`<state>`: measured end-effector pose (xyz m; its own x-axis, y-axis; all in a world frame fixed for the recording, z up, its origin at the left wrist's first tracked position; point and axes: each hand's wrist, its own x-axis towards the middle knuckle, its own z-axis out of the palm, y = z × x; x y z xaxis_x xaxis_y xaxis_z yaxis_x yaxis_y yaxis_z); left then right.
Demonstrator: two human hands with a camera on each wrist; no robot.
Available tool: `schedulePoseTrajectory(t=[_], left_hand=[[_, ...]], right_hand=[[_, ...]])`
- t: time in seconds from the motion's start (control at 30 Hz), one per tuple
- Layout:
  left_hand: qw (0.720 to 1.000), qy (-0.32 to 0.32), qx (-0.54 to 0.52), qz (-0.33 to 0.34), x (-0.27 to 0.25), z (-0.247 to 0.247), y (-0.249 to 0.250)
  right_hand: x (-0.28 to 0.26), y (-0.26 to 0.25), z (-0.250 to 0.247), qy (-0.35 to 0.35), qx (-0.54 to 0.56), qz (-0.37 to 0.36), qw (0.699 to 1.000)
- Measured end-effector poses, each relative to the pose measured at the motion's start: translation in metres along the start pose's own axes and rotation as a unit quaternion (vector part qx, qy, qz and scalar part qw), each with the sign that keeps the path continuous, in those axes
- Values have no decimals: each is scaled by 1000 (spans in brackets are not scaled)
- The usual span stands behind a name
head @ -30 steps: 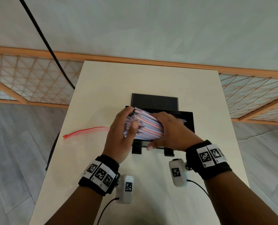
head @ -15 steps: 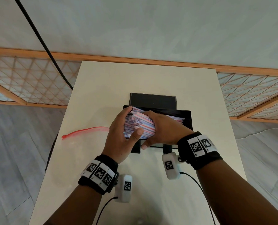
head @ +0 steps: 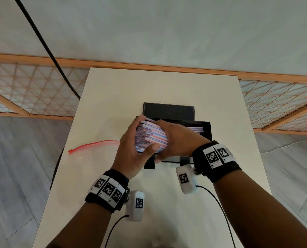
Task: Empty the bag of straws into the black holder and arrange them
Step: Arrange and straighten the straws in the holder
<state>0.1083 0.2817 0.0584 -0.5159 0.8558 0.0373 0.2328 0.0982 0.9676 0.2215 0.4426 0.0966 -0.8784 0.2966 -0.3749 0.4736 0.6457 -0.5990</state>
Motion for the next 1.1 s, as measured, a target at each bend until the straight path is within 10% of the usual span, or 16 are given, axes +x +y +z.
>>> schedulePoseTrajectory(t=[1.1], left_hand=[[996,61,67,1,-6,14,-3]], right_hand=[[-19,3,16,88,-76,14,993]])
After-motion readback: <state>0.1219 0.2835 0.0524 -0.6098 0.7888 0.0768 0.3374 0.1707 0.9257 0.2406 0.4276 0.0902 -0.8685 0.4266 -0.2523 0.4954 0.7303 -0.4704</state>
